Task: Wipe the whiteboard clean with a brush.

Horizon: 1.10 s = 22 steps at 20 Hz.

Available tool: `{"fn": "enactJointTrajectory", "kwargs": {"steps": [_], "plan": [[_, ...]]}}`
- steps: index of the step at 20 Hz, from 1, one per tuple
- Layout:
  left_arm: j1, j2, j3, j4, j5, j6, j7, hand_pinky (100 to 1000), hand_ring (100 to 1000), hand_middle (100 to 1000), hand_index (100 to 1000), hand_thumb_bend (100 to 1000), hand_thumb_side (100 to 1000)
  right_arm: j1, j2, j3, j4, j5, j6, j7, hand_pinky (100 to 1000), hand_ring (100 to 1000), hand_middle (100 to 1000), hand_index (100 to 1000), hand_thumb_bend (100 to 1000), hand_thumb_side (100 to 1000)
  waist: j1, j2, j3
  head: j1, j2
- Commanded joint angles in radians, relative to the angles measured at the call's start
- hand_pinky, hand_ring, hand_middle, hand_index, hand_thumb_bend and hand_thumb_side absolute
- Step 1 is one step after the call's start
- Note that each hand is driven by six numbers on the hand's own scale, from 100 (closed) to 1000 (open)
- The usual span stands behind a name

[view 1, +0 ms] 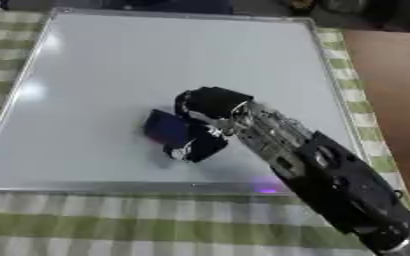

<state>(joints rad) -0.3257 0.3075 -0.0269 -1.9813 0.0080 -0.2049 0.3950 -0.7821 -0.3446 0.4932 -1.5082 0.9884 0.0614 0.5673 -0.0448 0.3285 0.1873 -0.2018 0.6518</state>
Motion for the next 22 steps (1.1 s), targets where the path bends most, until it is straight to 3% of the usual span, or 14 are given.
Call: {"fn": "enactJointTrajectory", "kwargs": {"steps": [1, 22], "plan": [[-0.01, 0.01, -0.003, -0.019, 0.002, -0.002, -0.005, 625, 746, 745, 692, 248, 1000, -0.013, -0.01, -0.014, 0.004, 0.002, -0.002, -0.012, 686, 808, 743, 100, 275, 694, 0.004, -0.015, 0.004, -0.004, -0.011], [-0.014, 0.007, -0.008, -0.019, 0.005, -0.002, -0.012, 627, 748, 747, 691, 241, 1000, -0.02, 0.002, -0.022, 0.064, 0.001, -0.011, -0.027, 682, 804, 743, 100, 324, 649, 0.004, -0.003, 0.017, -0.01, -0.027]]}}
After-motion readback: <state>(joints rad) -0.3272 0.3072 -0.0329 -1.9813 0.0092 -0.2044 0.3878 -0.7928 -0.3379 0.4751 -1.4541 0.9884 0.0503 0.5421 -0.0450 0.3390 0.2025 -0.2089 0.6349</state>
